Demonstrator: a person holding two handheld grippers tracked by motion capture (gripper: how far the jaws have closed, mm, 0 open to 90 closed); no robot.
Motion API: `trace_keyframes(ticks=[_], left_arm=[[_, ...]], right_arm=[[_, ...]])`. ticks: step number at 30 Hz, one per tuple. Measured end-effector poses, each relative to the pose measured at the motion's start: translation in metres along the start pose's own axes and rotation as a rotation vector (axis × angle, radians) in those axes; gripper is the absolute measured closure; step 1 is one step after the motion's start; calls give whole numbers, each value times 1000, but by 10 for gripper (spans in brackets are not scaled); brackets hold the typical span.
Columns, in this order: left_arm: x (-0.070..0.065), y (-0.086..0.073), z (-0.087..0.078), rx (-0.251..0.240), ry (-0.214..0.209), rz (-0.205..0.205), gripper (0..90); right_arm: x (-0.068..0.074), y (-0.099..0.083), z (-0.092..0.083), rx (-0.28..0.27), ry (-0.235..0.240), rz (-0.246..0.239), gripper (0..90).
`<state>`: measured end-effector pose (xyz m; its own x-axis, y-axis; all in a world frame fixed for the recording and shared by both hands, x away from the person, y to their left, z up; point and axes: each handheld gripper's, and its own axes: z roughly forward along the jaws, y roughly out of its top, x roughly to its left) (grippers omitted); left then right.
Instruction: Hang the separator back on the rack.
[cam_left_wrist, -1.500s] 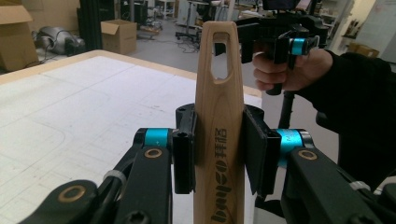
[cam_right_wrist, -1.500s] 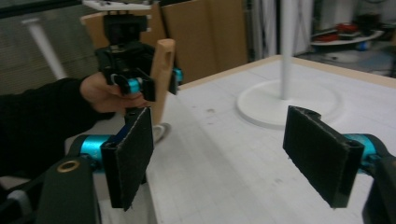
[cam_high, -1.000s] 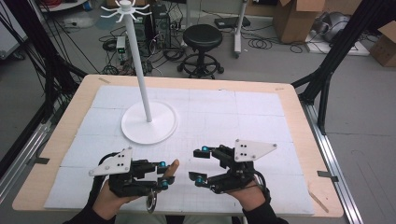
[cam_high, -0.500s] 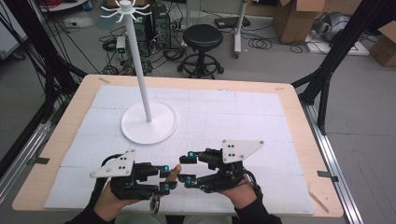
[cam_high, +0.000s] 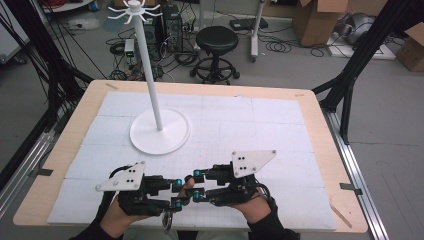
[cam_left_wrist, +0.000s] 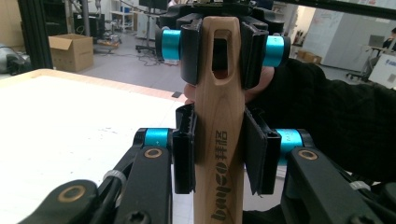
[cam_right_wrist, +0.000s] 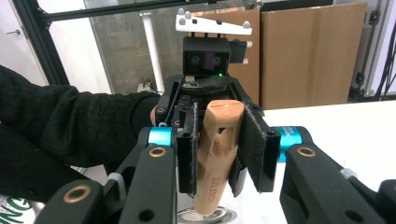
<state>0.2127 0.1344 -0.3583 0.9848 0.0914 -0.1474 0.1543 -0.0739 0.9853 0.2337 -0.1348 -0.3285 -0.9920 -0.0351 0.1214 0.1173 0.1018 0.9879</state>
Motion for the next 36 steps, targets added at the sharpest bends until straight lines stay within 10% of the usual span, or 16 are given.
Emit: trace_keyframes(ticks=[11,21,36], left_arm=[[2,0,-1,-16,1,-12,668],[2,-1,1,23,64,-21,461],[0,-6,8,51,183,-20,482]], right_arm=[[3,4,2,5,-34,52,701],[14,25,7,37,-159,62,704],[26,40,9,40,-396,74,703]])
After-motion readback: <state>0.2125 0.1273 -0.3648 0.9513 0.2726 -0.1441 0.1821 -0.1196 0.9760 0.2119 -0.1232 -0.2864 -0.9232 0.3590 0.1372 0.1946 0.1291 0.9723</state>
